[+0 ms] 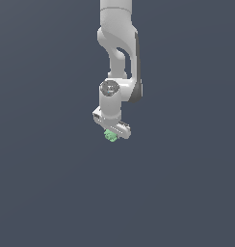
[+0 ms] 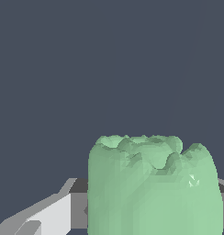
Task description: Pick up the object and move it to a goal position.
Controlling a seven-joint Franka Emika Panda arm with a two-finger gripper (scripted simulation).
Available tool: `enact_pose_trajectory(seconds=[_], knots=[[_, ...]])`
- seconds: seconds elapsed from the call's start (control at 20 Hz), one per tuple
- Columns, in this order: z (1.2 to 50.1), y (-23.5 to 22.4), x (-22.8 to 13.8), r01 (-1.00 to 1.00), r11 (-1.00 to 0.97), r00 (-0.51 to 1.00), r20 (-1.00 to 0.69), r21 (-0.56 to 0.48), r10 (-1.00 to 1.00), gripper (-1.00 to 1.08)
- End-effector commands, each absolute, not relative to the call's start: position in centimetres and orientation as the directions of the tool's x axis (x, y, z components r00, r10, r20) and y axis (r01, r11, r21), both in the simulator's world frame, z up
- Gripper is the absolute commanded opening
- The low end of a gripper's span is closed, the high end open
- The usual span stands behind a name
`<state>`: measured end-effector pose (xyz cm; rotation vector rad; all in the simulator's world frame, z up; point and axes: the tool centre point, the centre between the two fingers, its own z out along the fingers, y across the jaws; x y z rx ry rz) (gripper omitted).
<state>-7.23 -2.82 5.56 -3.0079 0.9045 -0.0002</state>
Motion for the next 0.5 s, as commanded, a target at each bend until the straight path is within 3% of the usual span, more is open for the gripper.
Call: enact_pose_trajectory(seconds=[0.0,0.45], knots=[[6.5,-2.7,-7.7,-0.552,-0.834,0.834,0.000,-0.001,-0.552,-1.00],[11.6,-2.2,-10.6,-0.552,-0.834,0.834,0.000,-0.001,-0.552,-1.00]])
